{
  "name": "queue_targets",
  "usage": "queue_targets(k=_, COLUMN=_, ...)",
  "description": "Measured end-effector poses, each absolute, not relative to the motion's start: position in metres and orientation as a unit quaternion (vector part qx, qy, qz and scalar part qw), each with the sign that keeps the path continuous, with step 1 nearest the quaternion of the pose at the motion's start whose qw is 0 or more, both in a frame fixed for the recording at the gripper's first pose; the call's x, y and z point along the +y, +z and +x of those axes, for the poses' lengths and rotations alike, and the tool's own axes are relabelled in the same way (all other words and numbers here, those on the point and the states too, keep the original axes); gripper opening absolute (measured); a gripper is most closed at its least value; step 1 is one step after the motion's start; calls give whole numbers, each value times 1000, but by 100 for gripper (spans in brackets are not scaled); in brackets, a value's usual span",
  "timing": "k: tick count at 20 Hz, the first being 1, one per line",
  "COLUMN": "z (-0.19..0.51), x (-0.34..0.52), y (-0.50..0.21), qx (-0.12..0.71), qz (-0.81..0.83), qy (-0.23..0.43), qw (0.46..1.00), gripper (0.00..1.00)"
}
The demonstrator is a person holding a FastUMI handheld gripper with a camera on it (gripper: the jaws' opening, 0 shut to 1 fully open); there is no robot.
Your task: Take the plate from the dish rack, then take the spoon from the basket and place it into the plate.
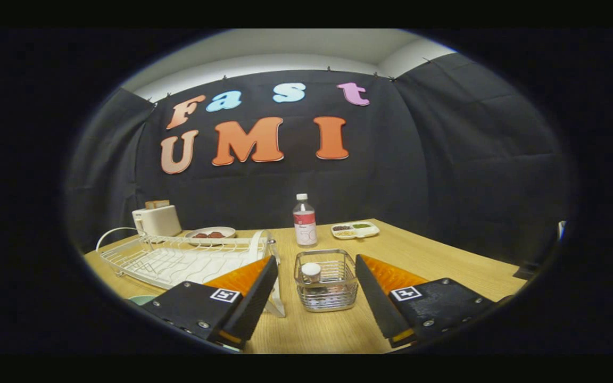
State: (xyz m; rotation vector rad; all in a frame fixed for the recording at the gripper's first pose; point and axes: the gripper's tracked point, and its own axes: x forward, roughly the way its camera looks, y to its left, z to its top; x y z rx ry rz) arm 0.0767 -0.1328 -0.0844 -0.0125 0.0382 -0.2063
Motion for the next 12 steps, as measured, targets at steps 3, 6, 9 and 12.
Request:
queue_targets(k=3, z=85, x=-132, y=-92, qx=35, qz=-14, qy=-99, qw=994, gripper=66)
queue_targets(k=6, z=89, x=-139, y=-95, qx=41, qz=-10, qy=-112, qw=993, gripper=40)
queue_targets(k=9, z=89, x=-139, y=-96, qx=44, qz=3, qy=-118, qw=992, gripper=23)
queue_targets(k=12, z=87, x=-139, y=-92, qx=49, qz=1, qy=-119, qw=992, gripper=15)
